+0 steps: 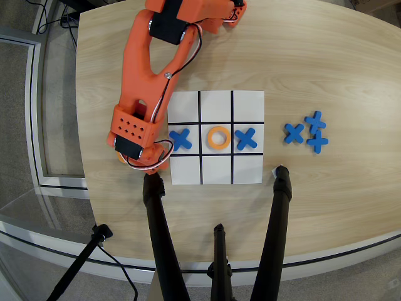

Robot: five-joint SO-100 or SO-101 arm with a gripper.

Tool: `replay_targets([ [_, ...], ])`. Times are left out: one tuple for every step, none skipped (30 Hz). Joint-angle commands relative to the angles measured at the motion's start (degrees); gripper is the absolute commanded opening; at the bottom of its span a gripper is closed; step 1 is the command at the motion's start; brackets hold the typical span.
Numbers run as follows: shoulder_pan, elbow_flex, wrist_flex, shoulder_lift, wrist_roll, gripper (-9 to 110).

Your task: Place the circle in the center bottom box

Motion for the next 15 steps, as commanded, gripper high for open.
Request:
replay_targets([
  [-0.2, -2.3, -0.8, 0.1, -0.4, 23],
  [-0.2, -2.3, -0.8, 0.1, -0.4, 23],
  [-0.2, -2.2, -0.8, 0.0, -0.4, 23],
  [-0.1, -2.2, -0.8, 0.0, -0.4, 23],
  [-0.1, -2.1, -0.9, -0.1, -0.4, 23],
  [-0.1, -2.0, -1.1, -0.2, -0.4, 23],
  [-0.1, -1.8, -1.1, -0.3, -0.2, 23],
  [-0.2, -1.8, -1.1, -0.4, -0.1, 23],
  [-0.3, -1.8, -1.1, -0.4, 0.0, 23],
  [-0.3, -1.5, -1.1, -0.5, 0.0, 23],
  [-0.4, -1.2, -1.1, -0.6, 0.0, 23],
  [-0.4, -1.0, -1.1, -0.7, 0.0, 23],
  [-0.5, -0.6, -1.1, -0.8, 0.0, 23],
  [-0.6, -0.2, -1.1, -0.9, 0.1, 23],
  [-0.7, 0.2, -1.1, -0.9, 0.1, 23],
])
